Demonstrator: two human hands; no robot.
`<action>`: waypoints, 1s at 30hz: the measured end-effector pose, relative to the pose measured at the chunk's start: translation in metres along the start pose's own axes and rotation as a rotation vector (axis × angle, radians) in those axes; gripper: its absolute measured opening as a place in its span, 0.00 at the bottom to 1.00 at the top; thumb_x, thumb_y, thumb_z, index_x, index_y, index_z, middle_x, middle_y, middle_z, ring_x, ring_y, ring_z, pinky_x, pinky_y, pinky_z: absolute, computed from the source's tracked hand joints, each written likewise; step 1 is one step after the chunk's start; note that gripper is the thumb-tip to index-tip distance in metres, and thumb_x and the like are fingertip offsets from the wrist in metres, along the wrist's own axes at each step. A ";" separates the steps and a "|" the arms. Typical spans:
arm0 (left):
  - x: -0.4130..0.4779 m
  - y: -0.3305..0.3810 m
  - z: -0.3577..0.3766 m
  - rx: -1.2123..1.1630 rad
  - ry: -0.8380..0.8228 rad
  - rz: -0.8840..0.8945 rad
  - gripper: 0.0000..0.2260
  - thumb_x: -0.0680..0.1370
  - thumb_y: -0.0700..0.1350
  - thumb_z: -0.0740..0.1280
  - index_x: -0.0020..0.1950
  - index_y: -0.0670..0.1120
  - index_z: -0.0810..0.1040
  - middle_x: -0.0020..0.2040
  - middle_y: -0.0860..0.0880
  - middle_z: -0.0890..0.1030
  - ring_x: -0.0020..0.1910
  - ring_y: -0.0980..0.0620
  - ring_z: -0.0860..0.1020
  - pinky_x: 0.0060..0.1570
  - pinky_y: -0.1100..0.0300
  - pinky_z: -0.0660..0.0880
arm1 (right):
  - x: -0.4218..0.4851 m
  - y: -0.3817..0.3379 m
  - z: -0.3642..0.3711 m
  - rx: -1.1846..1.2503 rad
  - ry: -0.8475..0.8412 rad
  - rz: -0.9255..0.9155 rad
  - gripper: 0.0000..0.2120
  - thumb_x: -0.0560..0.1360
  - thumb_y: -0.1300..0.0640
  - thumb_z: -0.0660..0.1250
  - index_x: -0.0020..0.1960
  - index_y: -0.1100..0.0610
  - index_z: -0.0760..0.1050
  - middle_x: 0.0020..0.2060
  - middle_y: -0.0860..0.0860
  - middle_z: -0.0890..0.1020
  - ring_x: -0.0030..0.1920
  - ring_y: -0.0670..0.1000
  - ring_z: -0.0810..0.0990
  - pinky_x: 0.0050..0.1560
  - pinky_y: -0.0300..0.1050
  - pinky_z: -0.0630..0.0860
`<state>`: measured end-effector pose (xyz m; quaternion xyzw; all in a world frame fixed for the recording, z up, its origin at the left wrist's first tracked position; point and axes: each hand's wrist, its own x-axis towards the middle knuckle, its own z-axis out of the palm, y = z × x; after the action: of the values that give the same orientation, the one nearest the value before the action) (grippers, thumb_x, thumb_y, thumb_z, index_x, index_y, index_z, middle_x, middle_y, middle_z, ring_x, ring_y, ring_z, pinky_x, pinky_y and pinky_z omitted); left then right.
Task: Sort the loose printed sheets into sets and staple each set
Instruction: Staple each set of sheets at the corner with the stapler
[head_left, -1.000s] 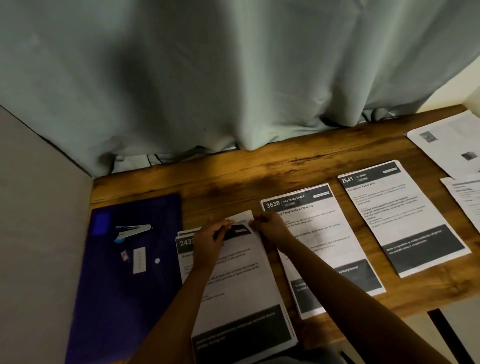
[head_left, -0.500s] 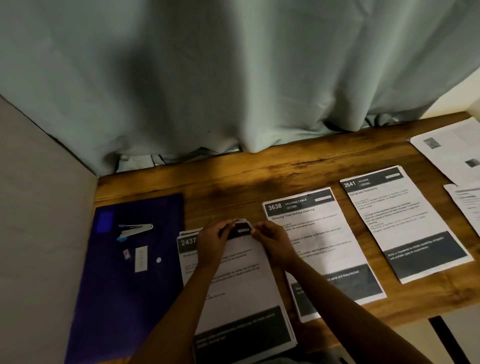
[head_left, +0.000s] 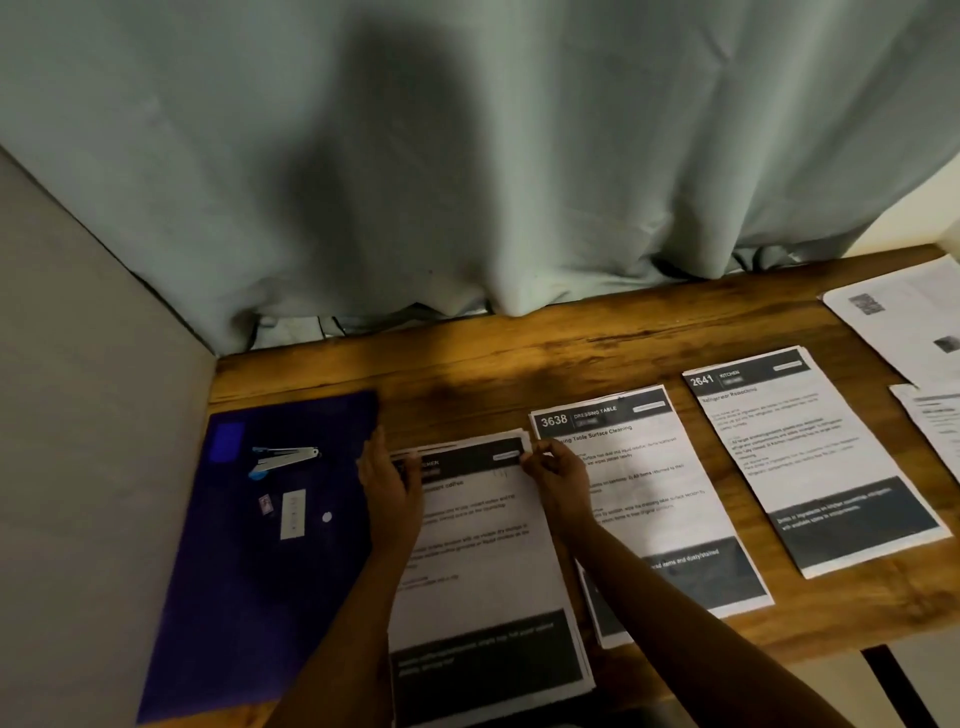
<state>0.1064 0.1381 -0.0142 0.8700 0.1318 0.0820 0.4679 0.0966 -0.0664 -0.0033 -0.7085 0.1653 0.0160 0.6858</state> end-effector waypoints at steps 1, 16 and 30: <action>-0.003 -0.002 -0.005 -0.030 0.004 -0.028 0.37 0.76 0.67 0.51 0.76 0.44 0.56 0.74 0.40 0.60 0.74 0.41 0.57 0.71 0.46 0.56 | 0.000 0.000 -0.001 0.010 -0.002 0.002 0.04 0.76 0.60 0.66 0.47 0.61 0.77 0.43 0.54 0.84 0.45 0.53 0.84 0.50 0.55 0.80; -0.012 0.016 -0.034 -0.290 -0.092 -0.170 0.08 0.81 0.46 0.59 0.59 0.46 0.67 0.45 0.46 0.79 0.42 0.46 0.80 0.39 0.53 0.78 | 0.000 -0.022 0.001 0.046 0.028 -0.006 0.07 0.79 0.60 0.60 0.46 0.59 0.76 0.44 0.58 0.81 0.48 0.59 0.80 0.50 0.58 0.79; -0.006 0.135 -0.089 -0.381 0.260 0.280 0.20 0.74 0.59 0.57 0.54 0.44 0.65 0.39 0.53 0.77 0.33 0.63 0.78 0.30 0.71 0.73 | -0.019 -0.150 0.013 0.267 0.088 -0.479 0.09 0.80 0.69 0.54 0.58 0.67 0.69 0.42 0.50 0.76 0.39 0.35 0.76 0.43 0.28 0.72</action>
<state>0.0978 0.1359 0.1477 0.7581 0.0515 0.2803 0.5865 0.1201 -0.0489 0.1457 -0.6309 0.0234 -0.1993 0.7494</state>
